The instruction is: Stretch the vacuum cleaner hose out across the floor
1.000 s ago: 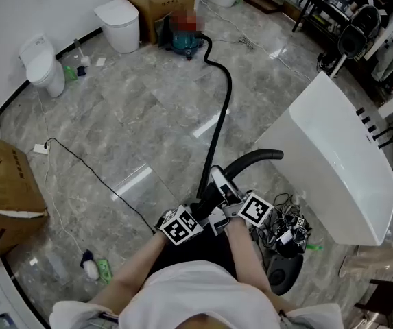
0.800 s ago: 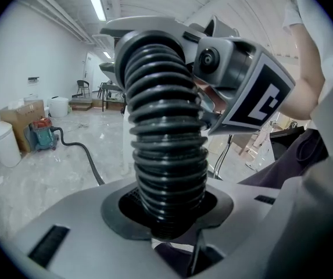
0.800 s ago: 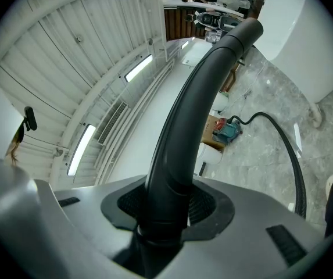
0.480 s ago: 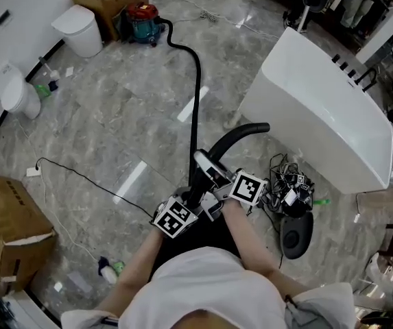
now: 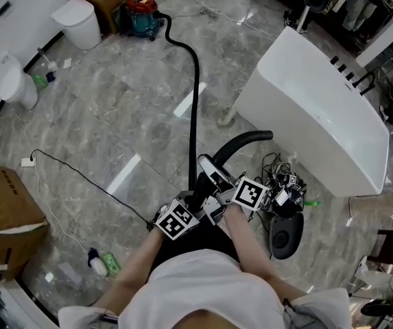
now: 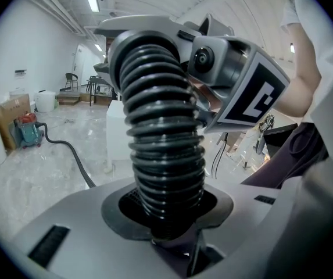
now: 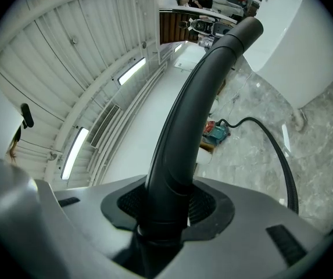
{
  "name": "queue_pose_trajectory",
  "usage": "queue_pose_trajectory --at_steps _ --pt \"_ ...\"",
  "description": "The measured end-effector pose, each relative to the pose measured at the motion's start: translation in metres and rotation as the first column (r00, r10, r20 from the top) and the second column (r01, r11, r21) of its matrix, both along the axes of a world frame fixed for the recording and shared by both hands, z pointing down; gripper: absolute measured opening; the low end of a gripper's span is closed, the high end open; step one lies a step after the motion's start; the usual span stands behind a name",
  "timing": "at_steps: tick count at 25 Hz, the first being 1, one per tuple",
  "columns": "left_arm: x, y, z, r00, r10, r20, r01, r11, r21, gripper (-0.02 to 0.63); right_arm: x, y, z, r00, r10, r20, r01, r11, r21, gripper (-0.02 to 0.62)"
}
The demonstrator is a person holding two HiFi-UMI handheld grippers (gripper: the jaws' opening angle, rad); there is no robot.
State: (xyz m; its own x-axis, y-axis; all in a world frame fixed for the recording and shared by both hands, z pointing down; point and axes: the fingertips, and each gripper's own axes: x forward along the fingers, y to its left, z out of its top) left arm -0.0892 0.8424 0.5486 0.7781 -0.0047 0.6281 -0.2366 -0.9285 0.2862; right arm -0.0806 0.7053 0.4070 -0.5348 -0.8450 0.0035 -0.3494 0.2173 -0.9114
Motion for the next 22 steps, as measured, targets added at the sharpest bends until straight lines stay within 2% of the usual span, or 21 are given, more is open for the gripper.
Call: queue_pose_trajectory --at_steps 7,14,18,22 --pt "0.019 0.049 0.004 1.000 0.022 -0.002 -0.022 1.000 -0.011 0.155 0.021 0.045 0.004 1.000 0.004 -0.011 -0.005 1.000 -0.010 0.160" --pt "0.035 0.096 0.007 1.000 -0.002 -0.008 0.002 0.999 -0.033 0.155 0.039 0.087 0.019 1.000 -0.013 0.017 0.014 0.999 -0.050 0.160" --pt "0.030 0.121 0.013 1.000 -0.005 0.004 0.005 0.999 -0.048 0.155 0.041 0.108 0.033 0.998 -0.008 0.058 0.013 0.996 -0.088 0.160" --pt "0.019 0.133 0.014 1.000 0.007 0.001 -0.007 0.999 -0.052 0.155 0.029 0.118 0.035 0.999 -0.017 0.052 0.021 0.997 -0.078 0.160"
